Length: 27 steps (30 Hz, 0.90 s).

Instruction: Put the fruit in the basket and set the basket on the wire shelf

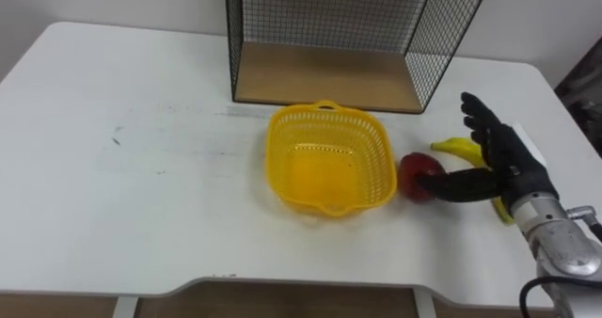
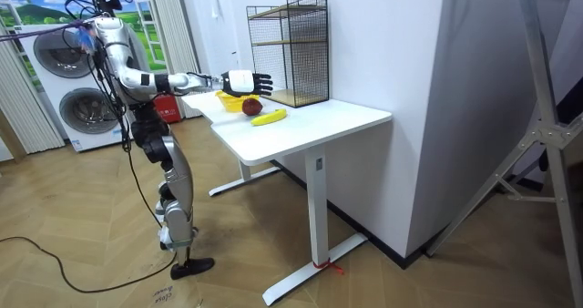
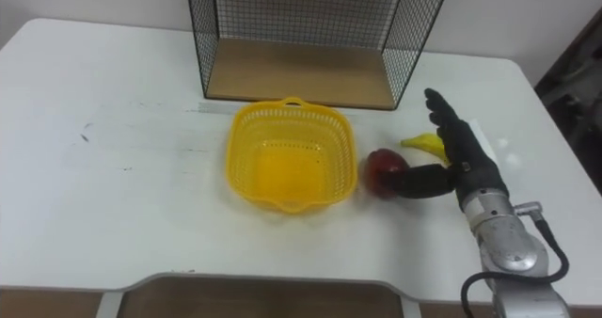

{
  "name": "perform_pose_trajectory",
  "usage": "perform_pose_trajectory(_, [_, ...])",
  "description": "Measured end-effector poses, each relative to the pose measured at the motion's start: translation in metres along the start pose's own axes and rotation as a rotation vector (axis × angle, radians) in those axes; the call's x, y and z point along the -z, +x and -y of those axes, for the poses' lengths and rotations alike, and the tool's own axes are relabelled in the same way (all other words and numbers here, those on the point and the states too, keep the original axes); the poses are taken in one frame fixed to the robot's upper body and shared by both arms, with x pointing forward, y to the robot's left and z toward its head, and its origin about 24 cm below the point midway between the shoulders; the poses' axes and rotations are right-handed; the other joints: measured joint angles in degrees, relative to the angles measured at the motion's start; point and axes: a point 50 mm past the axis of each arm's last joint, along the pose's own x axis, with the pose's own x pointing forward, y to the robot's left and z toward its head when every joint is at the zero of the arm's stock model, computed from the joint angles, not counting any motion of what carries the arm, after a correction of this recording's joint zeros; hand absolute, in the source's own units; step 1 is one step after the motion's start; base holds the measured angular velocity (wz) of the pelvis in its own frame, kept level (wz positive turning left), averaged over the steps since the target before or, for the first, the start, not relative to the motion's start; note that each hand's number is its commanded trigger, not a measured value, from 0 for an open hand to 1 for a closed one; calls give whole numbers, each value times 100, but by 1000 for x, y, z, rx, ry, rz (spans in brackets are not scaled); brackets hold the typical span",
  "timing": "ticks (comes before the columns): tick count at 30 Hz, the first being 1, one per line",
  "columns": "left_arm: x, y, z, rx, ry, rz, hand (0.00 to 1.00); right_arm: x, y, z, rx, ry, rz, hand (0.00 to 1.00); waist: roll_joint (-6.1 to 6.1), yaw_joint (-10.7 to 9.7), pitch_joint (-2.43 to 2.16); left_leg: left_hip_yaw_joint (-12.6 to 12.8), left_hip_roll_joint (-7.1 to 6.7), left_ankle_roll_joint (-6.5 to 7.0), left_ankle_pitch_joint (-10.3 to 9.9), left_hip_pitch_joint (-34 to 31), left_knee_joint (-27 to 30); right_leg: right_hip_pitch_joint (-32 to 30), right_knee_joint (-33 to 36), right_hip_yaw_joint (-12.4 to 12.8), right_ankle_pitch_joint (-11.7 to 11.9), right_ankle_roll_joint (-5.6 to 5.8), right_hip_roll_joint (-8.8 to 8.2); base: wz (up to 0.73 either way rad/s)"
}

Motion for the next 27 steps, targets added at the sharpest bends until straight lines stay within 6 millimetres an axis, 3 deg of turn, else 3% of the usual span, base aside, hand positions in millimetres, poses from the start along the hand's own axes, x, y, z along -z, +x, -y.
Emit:
perform_pose_trajectory(10, [2, -1, 4, 17, 33, -4, 0, -2, 2, -7, -56, -13, 5, 0, 24, 37, 7, -27, 2, 0, 0, -15, 0, 3, 17, -18, 1, -1, -1, 1])
perform_pose_trajectory(18, [0, 0, 4, 21, 33, 3, 0, -24, 2, -8, -58, -24, 100, 0, 32, 28, 10, -36, -3, -1, -1, -26, -8, 21, -45, -17, 4, 5, 2, 0])
perform_pose_trajectory(27, [1, 0, 4, 16, 34, -1, 0, -10, 1, -8, -62, -16, 40, 0, 42, 19, 17, -85, -2, -2, -1, -16, -1, 77, -77, -37, 6, 6, 5, 2])
